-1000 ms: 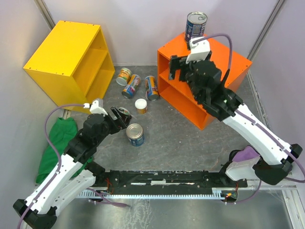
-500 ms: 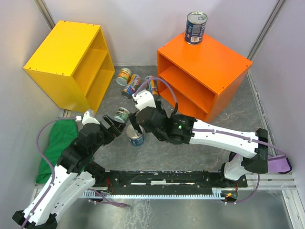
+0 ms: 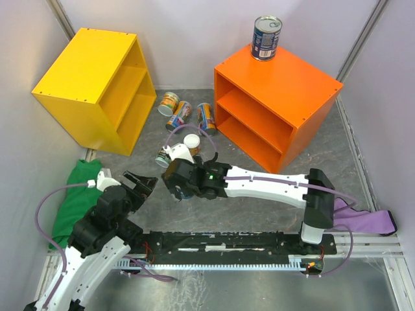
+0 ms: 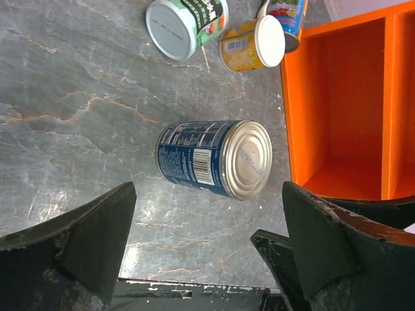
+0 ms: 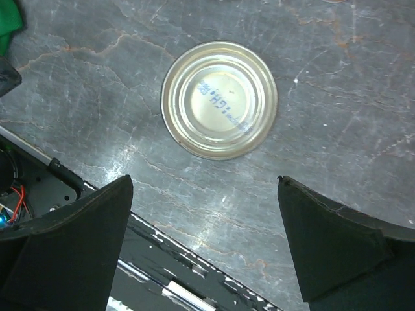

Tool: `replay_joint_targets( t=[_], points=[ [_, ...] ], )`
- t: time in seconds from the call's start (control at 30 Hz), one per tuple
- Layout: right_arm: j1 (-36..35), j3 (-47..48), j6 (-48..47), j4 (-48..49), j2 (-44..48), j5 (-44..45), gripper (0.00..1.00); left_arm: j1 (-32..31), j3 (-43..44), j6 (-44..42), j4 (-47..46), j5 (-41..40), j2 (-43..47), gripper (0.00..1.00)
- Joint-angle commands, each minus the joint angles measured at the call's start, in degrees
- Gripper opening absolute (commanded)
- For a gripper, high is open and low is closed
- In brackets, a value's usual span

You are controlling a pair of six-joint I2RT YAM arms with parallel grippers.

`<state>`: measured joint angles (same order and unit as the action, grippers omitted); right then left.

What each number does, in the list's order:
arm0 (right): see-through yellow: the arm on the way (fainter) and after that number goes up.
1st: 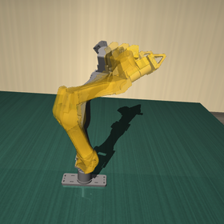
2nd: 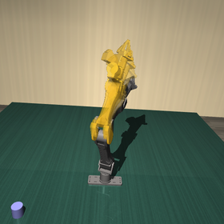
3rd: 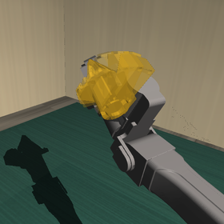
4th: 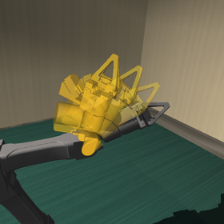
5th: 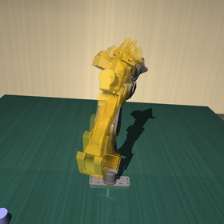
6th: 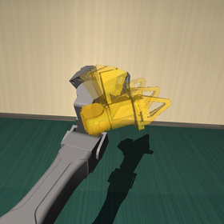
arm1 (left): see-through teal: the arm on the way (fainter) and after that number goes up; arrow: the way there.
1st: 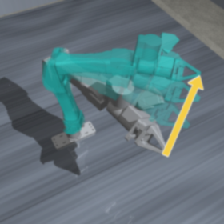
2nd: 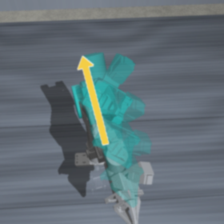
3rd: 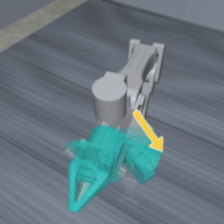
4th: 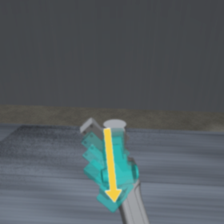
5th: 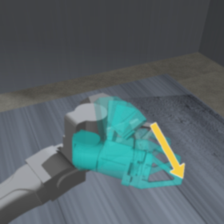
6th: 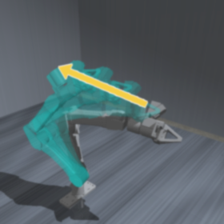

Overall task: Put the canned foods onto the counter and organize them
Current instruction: Adjust the canned food at the center of the board.

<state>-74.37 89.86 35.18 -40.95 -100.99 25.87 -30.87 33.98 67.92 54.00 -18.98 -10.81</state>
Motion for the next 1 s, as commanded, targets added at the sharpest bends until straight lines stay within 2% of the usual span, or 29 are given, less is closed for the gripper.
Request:
replay_joint_targets(
  t=[0.0, 0.2, 0.53, 0.97],
  points=[
    [-0.1, 5.5, 1.1, 0.5, -3.1, -3.1, 0.99, 0.2, 1.4, 3.2, 2.6, -3.1, 1.0, 0.99],
    [1.8, 10.6, 2.4, -3.8, -8.2, -3.7, 0.99, 0.2, 2.5, 3.1, 4.2, -4.1, 1.8, 0.99],
    [4.1, 13.7, 2.0, -7.5, -10.6, -3.3, 0.99, -0.1, 3.8, 2.4, 5.4, -5.8, 2.2, 0.99],
    [5.8, 15.4, 1.3, -9.5, -13.2, -8.8, 0.99, -0.3, 2.4, 3.2, 3.7, -6.2, 2.1, 1.0]
  ],
)
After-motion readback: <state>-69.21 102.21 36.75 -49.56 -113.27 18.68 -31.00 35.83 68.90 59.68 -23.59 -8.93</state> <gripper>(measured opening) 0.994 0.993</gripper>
